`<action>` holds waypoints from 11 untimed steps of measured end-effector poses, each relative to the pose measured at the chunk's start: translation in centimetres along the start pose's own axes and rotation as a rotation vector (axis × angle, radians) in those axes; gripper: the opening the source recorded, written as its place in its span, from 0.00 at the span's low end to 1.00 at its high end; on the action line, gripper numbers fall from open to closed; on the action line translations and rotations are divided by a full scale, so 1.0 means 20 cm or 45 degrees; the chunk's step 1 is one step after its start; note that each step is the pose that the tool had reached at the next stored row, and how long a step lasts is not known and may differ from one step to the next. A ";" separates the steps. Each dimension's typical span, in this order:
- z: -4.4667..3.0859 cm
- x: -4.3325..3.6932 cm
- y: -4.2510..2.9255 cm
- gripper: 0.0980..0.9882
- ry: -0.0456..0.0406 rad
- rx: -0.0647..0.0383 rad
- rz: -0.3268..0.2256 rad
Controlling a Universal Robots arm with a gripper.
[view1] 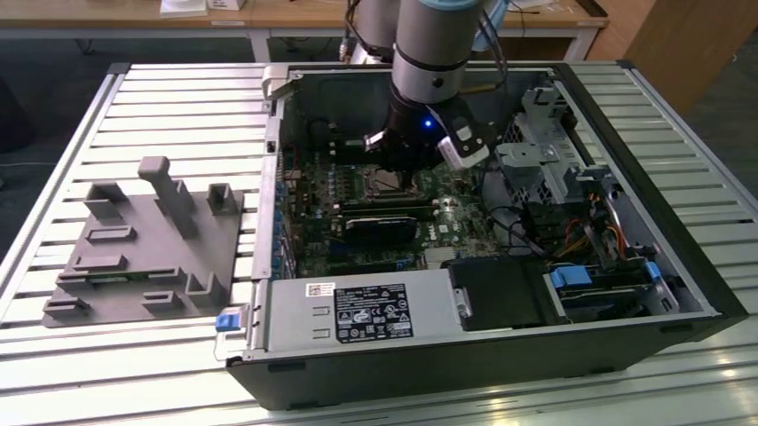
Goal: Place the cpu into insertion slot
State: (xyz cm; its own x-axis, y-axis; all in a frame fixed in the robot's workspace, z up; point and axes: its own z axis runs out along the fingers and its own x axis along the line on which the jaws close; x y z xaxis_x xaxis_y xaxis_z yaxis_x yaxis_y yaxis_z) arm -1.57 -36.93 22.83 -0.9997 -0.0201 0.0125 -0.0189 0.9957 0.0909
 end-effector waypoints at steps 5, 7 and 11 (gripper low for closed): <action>0.001 0.095 -0.008 0.01 0.000 -0.003 0.000; 0.000 0.107 -0.025 0.01 0.000 -0.006 -0.001; -0.003 0.115 -0.064 0.01 0.000 -0.018 0.000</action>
State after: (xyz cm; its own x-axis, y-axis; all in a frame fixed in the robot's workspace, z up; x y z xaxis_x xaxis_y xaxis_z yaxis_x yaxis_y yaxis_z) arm -3.84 -38.26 22.81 -0.9997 -0.0203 0.0122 -0.0189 0.9943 0.1047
